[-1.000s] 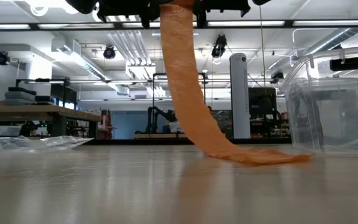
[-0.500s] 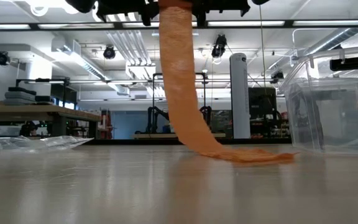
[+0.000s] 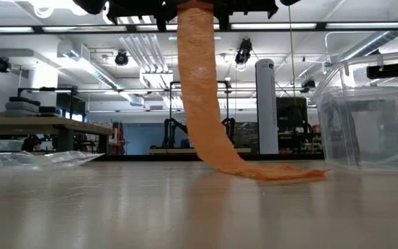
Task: Roll bandage
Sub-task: Roll the orange bandage
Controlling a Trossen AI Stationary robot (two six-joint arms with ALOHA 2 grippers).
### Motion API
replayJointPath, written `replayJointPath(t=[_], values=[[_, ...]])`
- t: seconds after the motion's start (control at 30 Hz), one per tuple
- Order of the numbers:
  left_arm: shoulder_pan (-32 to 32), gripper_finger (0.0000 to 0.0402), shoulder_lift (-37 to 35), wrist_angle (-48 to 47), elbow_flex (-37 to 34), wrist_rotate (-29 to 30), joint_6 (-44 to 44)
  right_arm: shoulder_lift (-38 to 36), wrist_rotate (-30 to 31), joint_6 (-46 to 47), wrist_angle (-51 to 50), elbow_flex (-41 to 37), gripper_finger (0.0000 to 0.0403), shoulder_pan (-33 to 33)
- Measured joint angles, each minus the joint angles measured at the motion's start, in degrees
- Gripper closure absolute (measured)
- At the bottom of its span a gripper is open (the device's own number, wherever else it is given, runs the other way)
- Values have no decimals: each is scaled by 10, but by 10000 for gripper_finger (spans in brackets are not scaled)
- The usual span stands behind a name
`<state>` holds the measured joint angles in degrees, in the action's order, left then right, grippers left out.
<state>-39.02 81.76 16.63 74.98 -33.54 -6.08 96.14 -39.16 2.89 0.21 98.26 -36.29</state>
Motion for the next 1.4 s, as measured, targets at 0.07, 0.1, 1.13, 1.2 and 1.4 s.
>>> replayJointPath(t=[0.07,0.1,1.13,1.2,1.4], values=[[0,279,0,-1,0,0,11,0,0,12,0,0,289,0],[0,293,0,-1,0,0,18,0,0,22,0,0,289,0],[3,320,0,8,0,19,270,0,-33,348,0,0,151,-1],[3,320,0,10,0,18,276,0,-35,348,-2,0,153,-1],[3,327,0,9,0,15,298,0,-32,348,-1,0,165,-1]])
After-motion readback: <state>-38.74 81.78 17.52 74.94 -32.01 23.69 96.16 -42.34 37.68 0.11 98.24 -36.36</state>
